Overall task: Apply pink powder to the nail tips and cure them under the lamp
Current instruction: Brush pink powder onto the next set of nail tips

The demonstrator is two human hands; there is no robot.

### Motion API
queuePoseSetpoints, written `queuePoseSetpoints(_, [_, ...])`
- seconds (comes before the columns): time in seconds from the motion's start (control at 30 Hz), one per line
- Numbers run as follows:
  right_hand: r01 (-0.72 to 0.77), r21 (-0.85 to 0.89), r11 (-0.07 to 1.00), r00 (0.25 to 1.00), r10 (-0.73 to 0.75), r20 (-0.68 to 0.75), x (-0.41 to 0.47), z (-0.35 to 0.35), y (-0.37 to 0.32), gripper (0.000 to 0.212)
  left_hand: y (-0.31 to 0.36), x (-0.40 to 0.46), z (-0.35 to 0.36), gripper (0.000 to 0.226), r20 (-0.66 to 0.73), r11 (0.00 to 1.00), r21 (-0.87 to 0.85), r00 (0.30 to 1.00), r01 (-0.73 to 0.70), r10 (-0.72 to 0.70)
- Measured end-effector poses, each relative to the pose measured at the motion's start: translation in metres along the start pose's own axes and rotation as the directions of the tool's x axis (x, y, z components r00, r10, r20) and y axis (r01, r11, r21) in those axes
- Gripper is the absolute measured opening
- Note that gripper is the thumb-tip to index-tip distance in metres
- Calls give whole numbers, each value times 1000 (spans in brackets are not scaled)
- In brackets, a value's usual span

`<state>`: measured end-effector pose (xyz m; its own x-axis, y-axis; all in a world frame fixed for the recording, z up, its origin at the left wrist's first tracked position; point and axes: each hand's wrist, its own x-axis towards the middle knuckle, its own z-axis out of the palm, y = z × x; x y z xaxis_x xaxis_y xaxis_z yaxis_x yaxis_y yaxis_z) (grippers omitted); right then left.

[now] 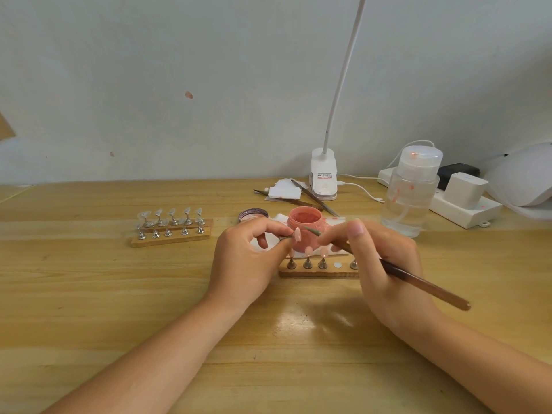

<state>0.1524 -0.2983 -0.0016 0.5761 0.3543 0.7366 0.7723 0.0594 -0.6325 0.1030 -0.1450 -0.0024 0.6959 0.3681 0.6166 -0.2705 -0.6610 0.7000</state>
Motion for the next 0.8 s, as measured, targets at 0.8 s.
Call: queuePoseSetpoints(0.8, [-20, 78, 997, 998, 24, -49, 0, -1, -3, 41, 1, 0, 0, 22, 10, 999, -47, 1000, 1, 0])
